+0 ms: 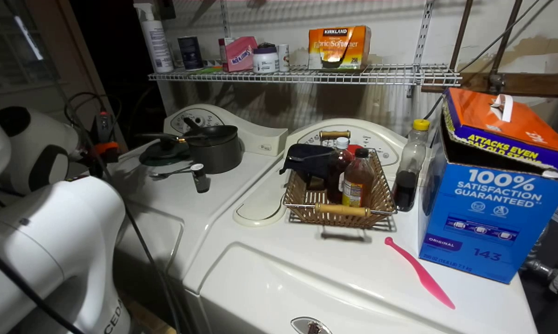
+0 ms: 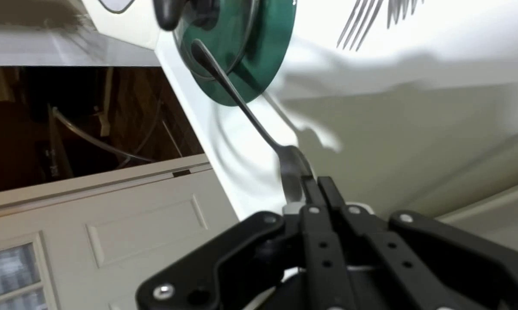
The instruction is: Pick up one silver spoon and put it in the black pot
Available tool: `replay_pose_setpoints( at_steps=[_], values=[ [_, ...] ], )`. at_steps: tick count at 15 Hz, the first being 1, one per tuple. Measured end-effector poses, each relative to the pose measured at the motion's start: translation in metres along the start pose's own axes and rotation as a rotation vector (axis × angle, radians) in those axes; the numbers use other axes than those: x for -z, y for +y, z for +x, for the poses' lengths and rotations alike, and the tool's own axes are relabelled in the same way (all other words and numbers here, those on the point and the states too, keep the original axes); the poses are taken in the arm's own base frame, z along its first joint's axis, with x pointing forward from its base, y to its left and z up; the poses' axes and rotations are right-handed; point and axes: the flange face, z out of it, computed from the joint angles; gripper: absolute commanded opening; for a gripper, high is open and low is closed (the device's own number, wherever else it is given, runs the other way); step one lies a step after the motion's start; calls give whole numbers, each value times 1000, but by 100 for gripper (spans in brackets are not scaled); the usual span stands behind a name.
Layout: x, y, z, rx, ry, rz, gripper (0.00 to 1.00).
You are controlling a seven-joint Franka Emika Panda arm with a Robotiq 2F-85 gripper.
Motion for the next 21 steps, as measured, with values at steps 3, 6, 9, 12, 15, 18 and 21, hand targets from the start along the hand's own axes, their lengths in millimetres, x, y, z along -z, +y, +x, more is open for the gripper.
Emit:
replay_pose_setpoints(
  at_steps=[3,6,9,12,15,18,21],
  values=[
    [12,15,9,3,8,-55,3],
    [20,39,9,-23,8,-106,3],
    [24,66,-2,-88,-22,-145,2],
    [26,82,-29,-172,-96,-157,2],
    [27,82,-65,-255,-211,-142,2],
    [36,79,-96,-308,-332,-144,2],
    [46,82,-119,-339,-410,-159,2]
  ],
)
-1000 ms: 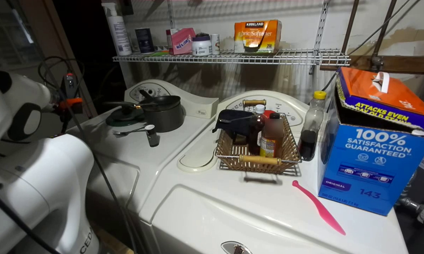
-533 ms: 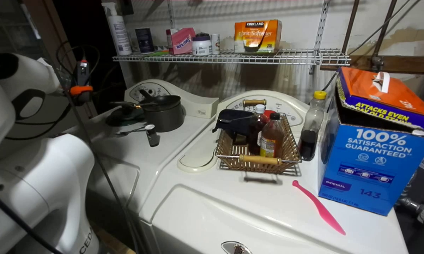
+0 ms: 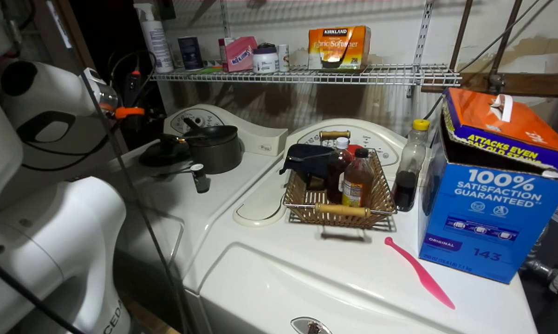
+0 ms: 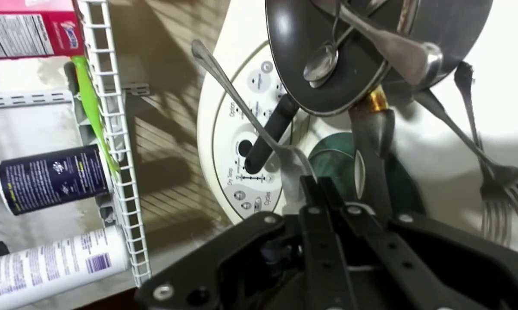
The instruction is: Pick up one silver spoon and put it in the black pot
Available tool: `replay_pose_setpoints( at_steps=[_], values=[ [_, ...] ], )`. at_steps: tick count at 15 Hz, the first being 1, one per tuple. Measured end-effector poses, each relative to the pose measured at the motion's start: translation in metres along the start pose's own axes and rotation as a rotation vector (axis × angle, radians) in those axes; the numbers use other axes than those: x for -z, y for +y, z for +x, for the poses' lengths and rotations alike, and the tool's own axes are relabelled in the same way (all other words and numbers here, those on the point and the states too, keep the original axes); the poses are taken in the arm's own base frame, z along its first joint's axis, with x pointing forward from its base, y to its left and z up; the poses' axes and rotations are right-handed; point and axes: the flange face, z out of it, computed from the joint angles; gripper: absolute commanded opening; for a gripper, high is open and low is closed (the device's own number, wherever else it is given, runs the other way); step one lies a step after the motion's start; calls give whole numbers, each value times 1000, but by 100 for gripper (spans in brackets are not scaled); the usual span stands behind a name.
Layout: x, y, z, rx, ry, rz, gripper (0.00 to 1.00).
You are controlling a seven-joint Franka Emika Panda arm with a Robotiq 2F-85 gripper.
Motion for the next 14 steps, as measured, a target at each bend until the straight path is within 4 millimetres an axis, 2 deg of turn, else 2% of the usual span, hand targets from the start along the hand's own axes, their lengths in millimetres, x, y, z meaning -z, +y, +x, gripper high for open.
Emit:
replay_pose_setpoints(
  at_steps=[6,10,14],
  values=[
    [-15,12,-32,-5,-63,7,2],
    [-25,8,-48,-7,-87,57,2],
    [-30,1,-57,10,-88,111,2]
  ],
)
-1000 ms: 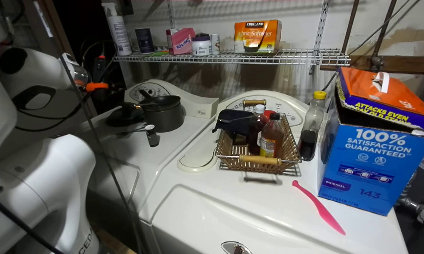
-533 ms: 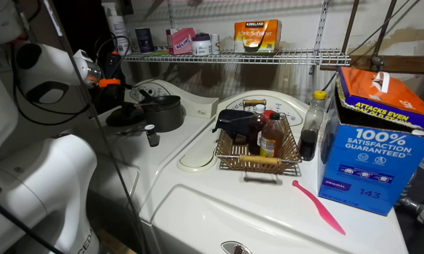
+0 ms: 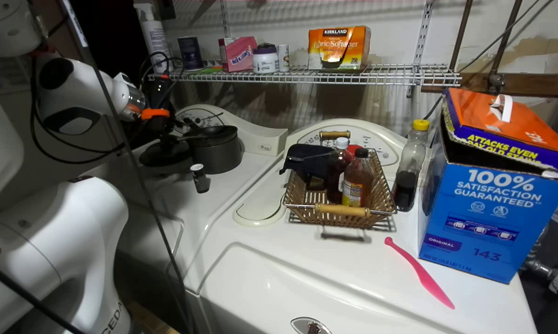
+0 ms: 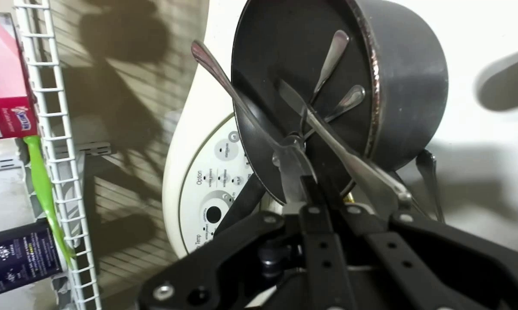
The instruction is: Pick up one silver spoon and put it in the black pot
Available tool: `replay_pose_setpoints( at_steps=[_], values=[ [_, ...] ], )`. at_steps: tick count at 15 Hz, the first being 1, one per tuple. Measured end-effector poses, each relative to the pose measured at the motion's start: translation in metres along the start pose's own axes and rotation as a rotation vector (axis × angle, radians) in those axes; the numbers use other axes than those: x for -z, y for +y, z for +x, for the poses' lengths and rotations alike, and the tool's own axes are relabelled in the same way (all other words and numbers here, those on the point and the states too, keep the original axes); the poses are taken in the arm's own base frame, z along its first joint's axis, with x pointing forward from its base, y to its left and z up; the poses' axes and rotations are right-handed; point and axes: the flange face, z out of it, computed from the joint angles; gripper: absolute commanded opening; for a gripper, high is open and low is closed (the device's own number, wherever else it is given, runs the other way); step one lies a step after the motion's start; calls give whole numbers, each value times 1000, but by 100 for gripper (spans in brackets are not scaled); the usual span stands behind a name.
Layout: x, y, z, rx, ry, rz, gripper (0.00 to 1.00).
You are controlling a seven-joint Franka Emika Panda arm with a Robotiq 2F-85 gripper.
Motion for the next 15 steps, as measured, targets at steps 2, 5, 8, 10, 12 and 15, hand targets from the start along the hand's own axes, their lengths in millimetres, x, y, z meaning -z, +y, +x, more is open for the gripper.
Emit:
replay_pose_setpoints(
  at_steps=[2,5,8,10,12,15],
  values=[
    [0,-3,-2,21,-8,13,2],
    [0,-6,-5,62,-17,28,2],
    [0,-10,-7,107,-26,47,2],
    [-1,-14,-8,112,-27,55,4],
    [-1,-15,-9,107,-29,57,4],
    [-1,-15,-9,107,-29,57,4]
  ],
)
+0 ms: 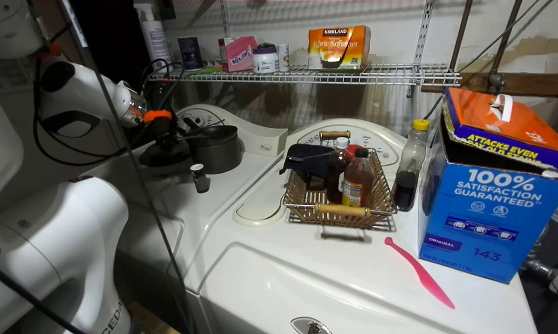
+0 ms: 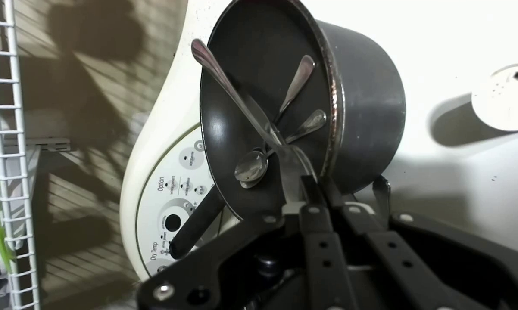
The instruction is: Pick up one silver spoon and put it in the black pot
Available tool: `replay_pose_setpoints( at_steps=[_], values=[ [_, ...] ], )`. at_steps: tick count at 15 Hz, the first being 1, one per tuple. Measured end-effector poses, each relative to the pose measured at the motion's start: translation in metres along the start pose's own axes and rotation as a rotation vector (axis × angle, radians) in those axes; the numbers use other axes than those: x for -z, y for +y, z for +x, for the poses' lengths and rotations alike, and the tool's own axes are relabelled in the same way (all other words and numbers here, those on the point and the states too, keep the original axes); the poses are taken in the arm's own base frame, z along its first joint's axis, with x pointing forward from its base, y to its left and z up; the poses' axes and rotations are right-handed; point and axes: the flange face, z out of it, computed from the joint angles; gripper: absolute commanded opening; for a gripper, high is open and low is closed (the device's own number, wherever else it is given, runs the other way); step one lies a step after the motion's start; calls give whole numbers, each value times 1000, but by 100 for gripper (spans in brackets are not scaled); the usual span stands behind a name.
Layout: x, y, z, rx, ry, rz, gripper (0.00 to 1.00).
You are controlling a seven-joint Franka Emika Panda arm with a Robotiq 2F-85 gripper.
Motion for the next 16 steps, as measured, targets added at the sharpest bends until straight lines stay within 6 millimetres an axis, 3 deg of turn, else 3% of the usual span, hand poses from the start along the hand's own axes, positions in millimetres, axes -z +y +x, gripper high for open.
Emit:
replay_pose_setpoints(
  at_steps=[9,16],
  values=[
    [-3,1,0,1,-5,-2,1],
    [-28,19,-3,-2,-30,-18,1]
  ],
)
